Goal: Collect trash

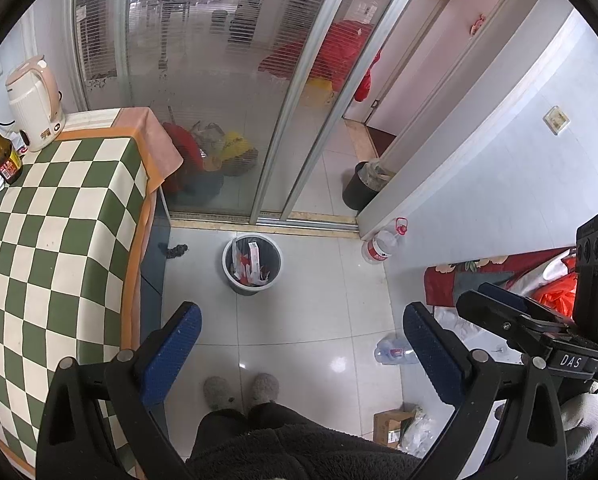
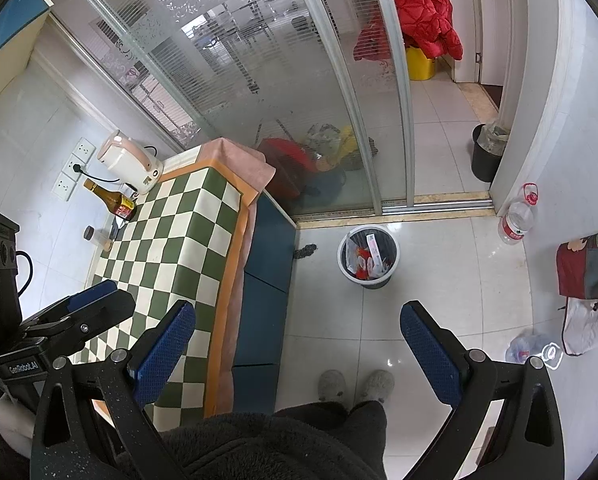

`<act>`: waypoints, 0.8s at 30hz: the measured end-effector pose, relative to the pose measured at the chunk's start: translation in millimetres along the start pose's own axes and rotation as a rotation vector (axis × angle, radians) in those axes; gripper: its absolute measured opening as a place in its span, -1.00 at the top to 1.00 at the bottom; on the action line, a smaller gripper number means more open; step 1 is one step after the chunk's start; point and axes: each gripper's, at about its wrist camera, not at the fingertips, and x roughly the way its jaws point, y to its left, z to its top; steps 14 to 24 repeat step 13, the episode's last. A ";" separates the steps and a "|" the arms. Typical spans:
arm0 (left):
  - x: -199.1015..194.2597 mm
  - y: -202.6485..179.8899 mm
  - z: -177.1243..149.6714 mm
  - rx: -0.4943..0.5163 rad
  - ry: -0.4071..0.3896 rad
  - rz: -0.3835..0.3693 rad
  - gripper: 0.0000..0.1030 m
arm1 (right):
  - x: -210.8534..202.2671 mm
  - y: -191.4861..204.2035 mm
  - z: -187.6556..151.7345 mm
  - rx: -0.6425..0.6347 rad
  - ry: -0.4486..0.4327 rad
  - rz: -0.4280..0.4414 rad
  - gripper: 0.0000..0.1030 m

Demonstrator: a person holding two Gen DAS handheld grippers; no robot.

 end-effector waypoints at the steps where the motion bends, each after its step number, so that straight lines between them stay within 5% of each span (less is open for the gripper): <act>1: 0.2 0.0 0.0 0.000 0.000 0.000 -1.00 | -0.6 -1.0 1.4 0.001 0.001 0.001 -1.00; 24: 0.9 -6.6 0.5 -0.002 -0.003 0.004 -1.00 | -0.6 -1.2 1.1 0.001 0.002 0.002 -1.00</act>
